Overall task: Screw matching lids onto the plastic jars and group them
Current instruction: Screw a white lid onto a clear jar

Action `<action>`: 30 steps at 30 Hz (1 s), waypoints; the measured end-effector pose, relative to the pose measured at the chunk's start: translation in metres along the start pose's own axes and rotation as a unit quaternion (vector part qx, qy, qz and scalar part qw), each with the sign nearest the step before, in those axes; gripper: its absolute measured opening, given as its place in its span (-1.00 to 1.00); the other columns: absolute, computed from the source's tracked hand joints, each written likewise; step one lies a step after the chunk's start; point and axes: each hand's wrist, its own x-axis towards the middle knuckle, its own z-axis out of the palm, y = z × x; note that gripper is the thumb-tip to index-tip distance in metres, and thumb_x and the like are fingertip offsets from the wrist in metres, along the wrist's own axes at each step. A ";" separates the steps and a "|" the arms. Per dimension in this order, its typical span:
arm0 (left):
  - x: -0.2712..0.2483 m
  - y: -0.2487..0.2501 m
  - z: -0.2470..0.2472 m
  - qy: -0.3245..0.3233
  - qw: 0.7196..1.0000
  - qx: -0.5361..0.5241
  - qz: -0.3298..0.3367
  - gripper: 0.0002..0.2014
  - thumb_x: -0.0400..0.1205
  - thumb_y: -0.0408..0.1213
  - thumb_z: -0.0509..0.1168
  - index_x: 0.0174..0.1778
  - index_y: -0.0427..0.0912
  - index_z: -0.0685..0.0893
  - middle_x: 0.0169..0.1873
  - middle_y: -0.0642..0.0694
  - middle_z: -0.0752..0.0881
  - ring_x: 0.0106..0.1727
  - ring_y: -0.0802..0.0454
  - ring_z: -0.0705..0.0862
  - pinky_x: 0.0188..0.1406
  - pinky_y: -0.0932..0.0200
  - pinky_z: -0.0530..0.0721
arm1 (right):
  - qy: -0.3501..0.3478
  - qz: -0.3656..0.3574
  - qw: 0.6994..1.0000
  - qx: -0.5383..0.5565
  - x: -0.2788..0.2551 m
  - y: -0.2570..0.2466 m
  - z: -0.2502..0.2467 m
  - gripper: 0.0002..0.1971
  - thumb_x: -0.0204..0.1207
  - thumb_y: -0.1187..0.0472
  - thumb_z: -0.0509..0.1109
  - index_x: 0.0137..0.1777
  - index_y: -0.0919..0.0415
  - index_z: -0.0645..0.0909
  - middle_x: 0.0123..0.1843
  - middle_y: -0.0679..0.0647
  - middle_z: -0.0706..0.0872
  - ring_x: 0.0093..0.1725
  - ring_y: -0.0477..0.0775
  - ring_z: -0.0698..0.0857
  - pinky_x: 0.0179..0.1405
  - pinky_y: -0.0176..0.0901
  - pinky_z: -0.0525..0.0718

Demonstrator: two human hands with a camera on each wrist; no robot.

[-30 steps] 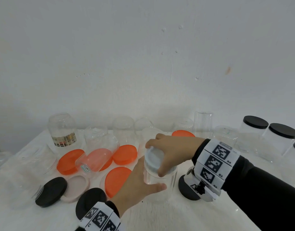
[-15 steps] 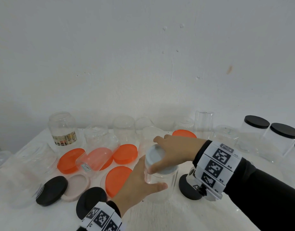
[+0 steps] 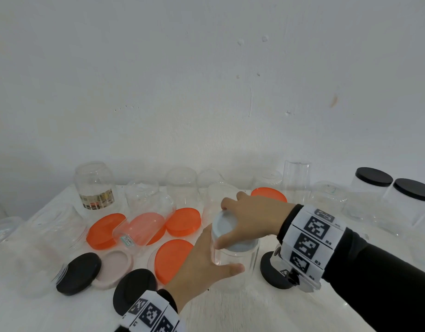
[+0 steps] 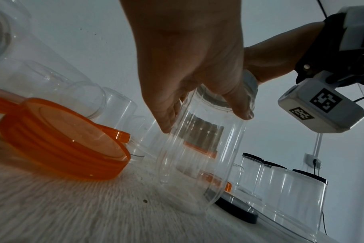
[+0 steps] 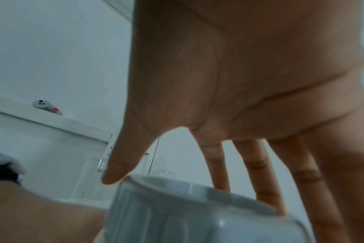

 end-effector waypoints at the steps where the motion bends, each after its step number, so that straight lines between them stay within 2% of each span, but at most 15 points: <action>1: 0.000 0.000 0.000 -0.001 1.000 0.000 0.001 -0.14 0.34 -0.05 0.64 0.45 0.38 0.28 0.35 0.42 0.50 0.37 0.51 0.43 0.14 0.57 0.47 | -0.002 0.003 1.000 0.000 0.000 0.000 0.001 -0.10 0.21 -0.55 0.35 0.47 -0.10 0.29 0.17 -0.03 0.42 0.04 0.08 0.51 -0.23 -0.13 0.46; 3: 0.000 0.000 0.000 -0.001 1.000 -0.005 0.003 -0.13 0.34 -0.08 0.65 0.46 0.35 0.28 0.35 0.40 0.50 0.36 0.52 0.43 0.15 0.60 0.45 | -0.026 -0.002 0.999 0.020 -0.002 0.002 -0.001 -0.04 0.20 -0.52 0.39 0.56 -0.18 0.18 0.30 -0.05 0.41 0.17 0.08 0.51 -0.02 -0.08 0.54; 5: 0.000 -0.001 0.001 0.004 1.000 -0.005 -0.004 -0.12 0.33 -0.07 0.65 0.45 0.35 0.27 0.37 0.39 0.49 0.37 0.51 0.43 0.20 0.51 0.46 | -0.056 -0.028 0.997 0.039 -0.005 0.003 -0.007 -0.04 0.24 -0.37 0.50 0.59 -0.30 0.09 0.37 -0.11 0.36 0.28 0.07 0.49 0.16 -0.02 0.59; 6: 0.000 -0.001 0.001 0.006 1.000 -0.005 -0.006 -0.12 0.32 -0.06 0.65 0.44 0.37 0.27 0.37 0.39 0.48 0.38 0.51 0.42 0.22 0.47 0.45 | -0.064 -0.042 0.996 0.040 -0.006 0.003 -0.009 -0.07 0.27 -0.27 0.54 0.58 -0.33 0.11 0.36 -0.13 0.36 0.30 0.05 0.49 0.19 -0.02 0.60; 7: 0.000 -0.002 0.000 0.007 1.000 -0.004 -0.007 -0.12 0.32 -0.04 0.65 0.44 0.38 0.26 0.38 0.39 0.47 0.38 0.51 0.41 0.24 0.44 0.43 | -0.065 -0.052 0.996 0.039 -0.006 0.004 -0.011 -0.10 0.29 -0.19 0.56 0.58 -0.33 0.15 0.33 -0.13 0.37 0.29 0.04 0.49 0.18 -0.03 0.61; 9: 0.000 -0.002 0.000 0.007 1.000 -0.004 -0.008 -0.12 0.30 -0.02 0.65 0.43 0.41 0.26 0.36 0.43 0.47 0.38 0.53 0.40 0.22 0.44 0.42 | -0.058 -0.054 0.996 0.040 -0.004 0.003 -0.012 -0.16 0.30 -0.18 0.56 0.55 -0.31 0.22 0.26 -0.14 0.38 0.24 0.02 0.49 0.09 -0.08 0.61; 12: 0.000 -0.002 0.000 0.004 1.000 -0.011 -0.005 -0.12 0.30 -0.04 0.65 0.44 0.39 0.29 0.35 0.43 0.50 0.39 0.49 0.43 0.23 0.41 0.44 | -0.038 -0.025 0.998 0.032 -0.001 0.000 -0.007 -0.20 0.27 -0.37 0.47 0.50 -0.22 0.31 0.14 -0.11 0.41 0.12 0.05 0.53 -0.08 -0.10 0.58; 15: 0.000 -0.001 0.001 0.009 1.000 -0.006 -0.003 -0.13 0.28 0.00 0.65 0.46 0.32 0.34 0.32 0.44 0.50 0.38 0.50 0.43 0.18 0.43 0.45 | -0.001 0.004 1.000 -0.011 0.002 -0.001 -0.001 -0.16 0.27 -0.56 0.28 0.44 -0.08 0.36 0.07 -0.05 0.43 0.00 0.05 0.52 -0.29 -0.16 0.42; 16: 0.000 -0.001 0.000 0.009 1.000 -0.005 -0.002 -0.14 0.28 0.00 0.65 0.46 0.31 0.35 0.31 0.47 0.50 0.37 0.51 0.42 0.16 0.46 0.45 | -0.001 0.009 1.000 -0.014 0.001 0.000 0.000 -0.13 0.26 -0.58 0.26 0.47 -0.05 0.34 0.09 -0.04 0.43 0.02 0.06 0.51 -0.27 -0.16 0.42; 18: -0.001 -0.001 0.000 0.006 1.000 -0.009 -0.003 -0.12 0.29 -0.02 0.65 0.47 0.33 0.33 0.32 0.45 0.50 0.38 0.51 0.42 0.20 0.44 0.45 | -0.028 0.007 1.000 0.012 0.000 0.003 -0.002 -0.06 0.24 -0.56 0.32 0.56 -0.11 0.22 0.22 -0.03 0.44 0.15 0.08 0.51 -0.08 -0.11 0.51; 20: -0.001 -0.001 0.001 0.007 1.000 -0.013 -0.008 -0.12 0.29 -0.02 0.66 0.46 0.35 0.30 0.36 0.39 0.50 0.40 0.45 0.43 0.30 0.34 0.45 | -0.063 -0.019 0.996 0.053 -0.004 0.006 -0.007 -0.05 0.27 -0.40 0.46 0.61 -0.28 0.08 0.37 -0.08 0.38 0.28 0.06 0.48 0.12 -0.07 0.55; 22: -0.001 -0.001 0.001 0.008 1.000 -0.012 -0.010 -0.11 0.28 -0.01 0.65 0.46 0.34 0.29 0.38 0.36 0.49 0.41 0.44 0.43 0.36 0.28 0.43 | -0.071 -0.056 0.994 0.067 -0.006 0.006 -0.012 -0.15 0.35 -0.20 0.52 0.57 -0.38 0.13 0.38 -0.12 0.36 0.27 0.02 0.46 0.14 -0.09 0.57; 23: -0.001 -0.001 0.002 0.007 1.000 -0.014 -0.009 -0.10 0.28 -0.01 0.65 0.47 0.33 0.29 0.39 0.36 0.49 0.41 0.44 0.42 0.38 0.27 0.43 | -0.065 -0.064 0.994 0.068 -0.006 0.006 -0.013 -0.21 0.37 -0.16 0.51 0.55 -0.38 0.19 0.36 -0.13 0.38 0.25 0.01 0.47 0.12 -0.11 0.57; 26: -0.001 0.000 0.001 0.004 1.000 -0.011 -0.010 -0.11 0.30 -0.03 0.65 0.46 0.35 0.29 0.37 0.36 0.50 0.39 0.45 0.44 0.32 0.33 0.45 | -0.041 -0.049 0.996 0.054 -0.004 0.005 -0.010 -0.29 0.37 -0.30 0.44 0.50 -0.29 0.29 0.28 -0.10 0.42 0.16 0.03 0.51 -0.03 -0.15 0.55; 30: -0.001 0.000 0.000 0.003 1.000 -0.010 -0.005 -0.17 0.33 -0.10 0.65 0.42 0.34 0.33 0.33 0.37 0.52 0.34 0.50 0.46 0.12 0.60 0.46 | -0.010 -0.001 1.000 0.016 0.000 0.003 -0.004 -0.20 0.35 -0.53 0.25 0.50 -0.11 0.32 0.21 -0.04 0.44 0.10 0.07 0.54 -0.07 -0.12 0.51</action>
